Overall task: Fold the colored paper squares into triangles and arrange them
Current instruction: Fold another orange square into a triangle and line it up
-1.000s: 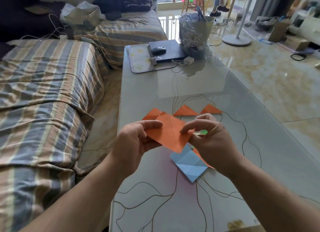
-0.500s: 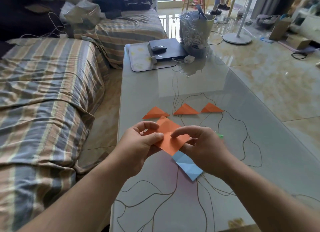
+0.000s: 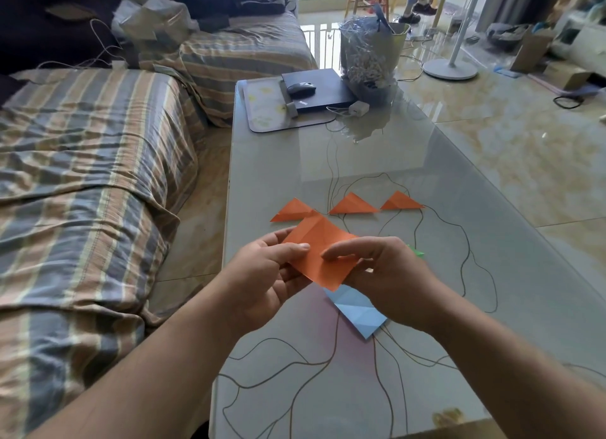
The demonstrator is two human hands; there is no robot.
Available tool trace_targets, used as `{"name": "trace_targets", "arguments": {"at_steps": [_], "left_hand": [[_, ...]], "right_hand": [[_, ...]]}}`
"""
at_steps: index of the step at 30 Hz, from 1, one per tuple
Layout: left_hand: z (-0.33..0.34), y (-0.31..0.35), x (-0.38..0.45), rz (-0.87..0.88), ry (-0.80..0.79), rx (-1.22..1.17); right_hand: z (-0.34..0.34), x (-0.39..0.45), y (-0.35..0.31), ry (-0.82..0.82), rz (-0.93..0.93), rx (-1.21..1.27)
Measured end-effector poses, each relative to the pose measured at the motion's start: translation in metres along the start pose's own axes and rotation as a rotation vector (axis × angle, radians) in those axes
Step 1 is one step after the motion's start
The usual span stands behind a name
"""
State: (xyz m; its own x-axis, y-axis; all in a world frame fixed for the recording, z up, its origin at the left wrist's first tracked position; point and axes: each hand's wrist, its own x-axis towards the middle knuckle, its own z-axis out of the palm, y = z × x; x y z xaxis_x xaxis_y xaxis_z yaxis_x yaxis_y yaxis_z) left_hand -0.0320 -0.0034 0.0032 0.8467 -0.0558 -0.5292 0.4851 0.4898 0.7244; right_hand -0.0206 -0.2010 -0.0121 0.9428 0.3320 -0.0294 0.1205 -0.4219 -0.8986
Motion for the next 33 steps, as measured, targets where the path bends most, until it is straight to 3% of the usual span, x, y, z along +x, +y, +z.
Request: {"name": "trace_targets", "arguments": {"at_steps": [4,9,21,33], "left_hand": [[-0.002,0.002,-0.001,-0.074,-0.077,-0.005],[-0.004,0.005,0.0,-0.108,-0.122,-0.03],[-0.009,0.006,-0.005,-0.113,-0.283,0.266],[-0.002,-0.001,-0.008,0.186,-0.17,0.453]], "right_hand": [[-0.004,0.001,-0.004,-0.053,0.011,0.197],[-0.013,0.002,-0.004,-0.137,0.049,0.249],[-0.024,0.0,-0.002,-0.282,0.064,0.422],[-0.024,0.0,-0.002,-0.268,0.147,0.469]]}}
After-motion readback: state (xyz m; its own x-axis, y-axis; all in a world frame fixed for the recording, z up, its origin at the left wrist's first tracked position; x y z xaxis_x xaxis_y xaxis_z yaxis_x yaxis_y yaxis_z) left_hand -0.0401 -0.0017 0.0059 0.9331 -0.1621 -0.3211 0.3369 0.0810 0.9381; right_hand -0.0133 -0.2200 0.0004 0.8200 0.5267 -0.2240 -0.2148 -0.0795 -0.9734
